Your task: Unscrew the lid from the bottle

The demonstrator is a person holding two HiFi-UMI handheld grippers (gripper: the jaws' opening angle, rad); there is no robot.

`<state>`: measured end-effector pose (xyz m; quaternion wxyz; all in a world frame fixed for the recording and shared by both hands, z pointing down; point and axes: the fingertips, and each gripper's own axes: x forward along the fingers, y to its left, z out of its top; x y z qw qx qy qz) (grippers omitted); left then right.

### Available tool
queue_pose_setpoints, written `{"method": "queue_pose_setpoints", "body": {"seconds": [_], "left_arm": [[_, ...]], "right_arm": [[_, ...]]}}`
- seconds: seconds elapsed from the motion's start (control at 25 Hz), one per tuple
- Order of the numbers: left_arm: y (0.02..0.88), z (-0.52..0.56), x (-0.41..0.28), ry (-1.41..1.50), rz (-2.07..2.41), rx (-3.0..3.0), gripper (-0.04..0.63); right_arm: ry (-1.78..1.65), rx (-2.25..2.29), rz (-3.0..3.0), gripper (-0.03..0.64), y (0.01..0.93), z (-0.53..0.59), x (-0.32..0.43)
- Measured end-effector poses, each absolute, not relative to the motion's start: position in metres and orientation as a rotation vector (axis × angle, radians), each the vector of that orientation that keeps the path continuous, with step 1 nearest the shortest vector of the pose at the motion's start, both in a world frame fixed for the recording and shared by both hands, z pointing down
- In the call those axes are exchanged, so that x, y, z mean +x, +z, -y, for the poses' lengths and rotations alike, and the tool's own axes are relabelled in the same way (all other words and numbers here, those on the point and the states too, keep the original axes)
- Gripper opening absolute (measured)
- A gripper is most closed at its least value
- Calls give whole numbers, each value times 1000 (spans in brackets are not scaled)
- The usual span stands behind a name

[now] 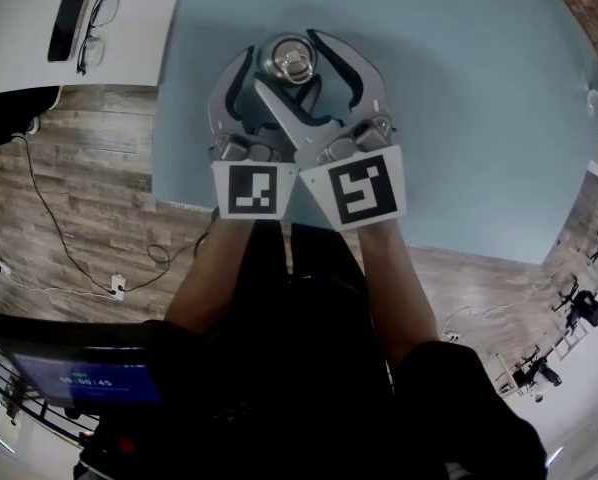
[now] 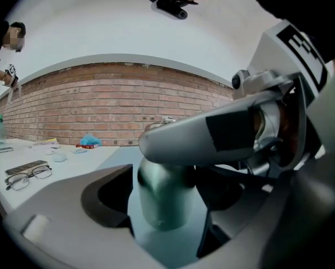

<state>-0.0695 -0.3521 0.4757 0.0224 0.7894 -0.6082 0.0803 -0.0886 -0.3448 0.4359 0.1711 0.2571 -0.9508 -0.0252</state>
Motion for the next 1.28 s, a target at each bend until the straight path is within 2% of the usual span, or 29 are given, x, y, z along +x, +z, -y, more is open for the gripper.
{"method": "queue_pose_setpoints", "body": {"seconds": [0.2,0.56,1.28], "left_arm": [[475,352,-67,284,1867,2466,320],[476,351,-65,297,1842,2474,316],[483,342,-68,370,1482,2757,305]], "right_arm": [[-95,722,2687,264,437,346,-88],[-67,669,2746,261,435,345,-88],[-118,269,2808,259,437,339,-92]]}}
